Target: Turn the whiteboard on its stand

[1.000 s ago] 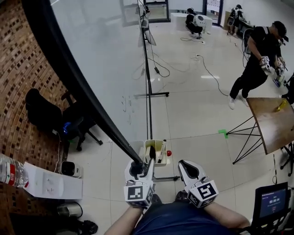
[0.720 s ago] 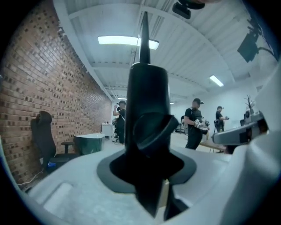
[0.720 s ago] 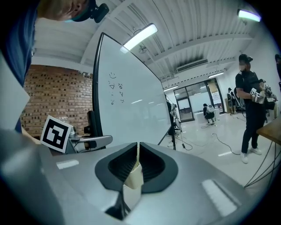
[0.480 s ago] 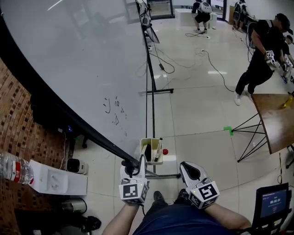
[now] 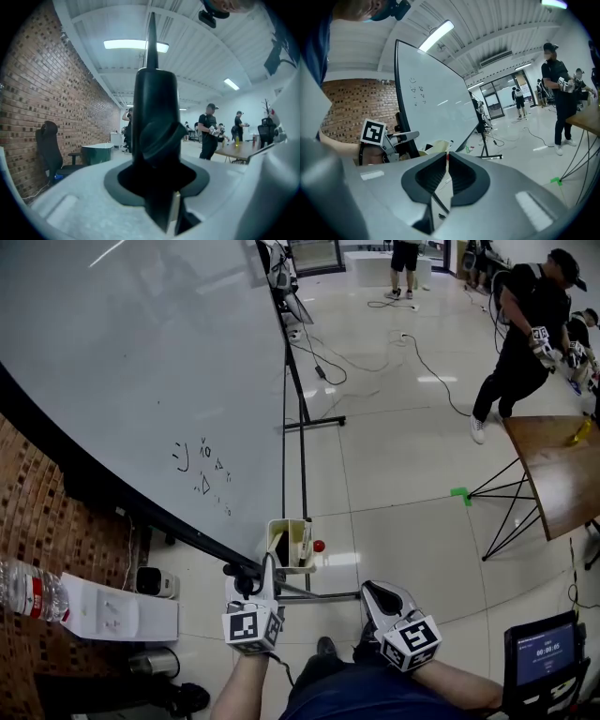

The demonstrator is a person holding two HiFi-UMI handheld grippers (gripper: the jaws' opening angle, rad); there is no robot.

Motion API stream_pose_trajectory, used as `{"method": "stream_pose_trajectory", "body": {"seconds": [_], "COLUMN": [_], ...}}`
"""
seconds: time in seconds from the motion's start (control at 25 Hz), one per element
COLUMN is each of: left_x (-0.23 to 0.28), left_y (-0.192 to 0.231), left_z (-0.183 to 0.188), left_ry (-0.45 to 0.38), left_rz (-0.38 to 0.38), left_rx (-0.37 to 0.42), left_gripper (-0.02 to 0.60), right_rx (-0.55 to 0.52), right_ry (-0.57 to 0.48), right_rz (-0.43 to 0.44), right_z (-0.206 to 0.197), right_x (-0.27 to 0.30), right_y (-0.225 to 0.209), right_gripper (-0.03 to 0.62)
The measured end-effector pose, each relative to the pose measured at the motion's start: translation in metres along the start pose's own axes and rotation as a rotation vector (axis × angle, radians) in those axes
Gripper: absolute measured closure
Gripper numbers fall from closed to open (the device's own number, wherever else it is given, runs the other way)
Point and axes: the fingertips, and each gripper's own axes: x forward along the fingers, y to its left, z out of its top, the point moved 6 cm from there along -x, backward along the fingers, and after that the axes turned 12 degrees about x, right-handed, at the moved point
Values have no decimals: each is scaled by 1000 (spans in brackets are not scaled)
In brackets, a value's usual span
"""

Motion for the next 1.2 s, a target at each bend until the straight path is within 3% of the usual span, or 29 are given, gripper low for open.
{"method": "stream_pose_trajectory", "body": {"seconds": [0.36,0.6,0.8,0.96,1.2], "left_x": [-14,-37,-82,-106,-128], "left_y": [-18,-50,-68,-82,-96], "left_z": [-5,-6,-20,-38,-37], "left_ry": [17,-24,42,33,34], "left_rz": [-32,-56,-80,-73,-65], "left_rx": [-24,-24,-47,-36,-11], "left_gripper": [423,410,405,410,413], "right_rx": [-76,-111,-102,-115,-33], "right_ry": [-38,0,-17,-103,-141], "right_rz": [-132,-189,-272,-295,-350], "right_z": [7,-35,-61,-82,-89], "right_x": [-15,-42,-103,-141,-197], "right_y": [31,57,70,55,35], "right_gripper": [571,571,571,571,571]}}
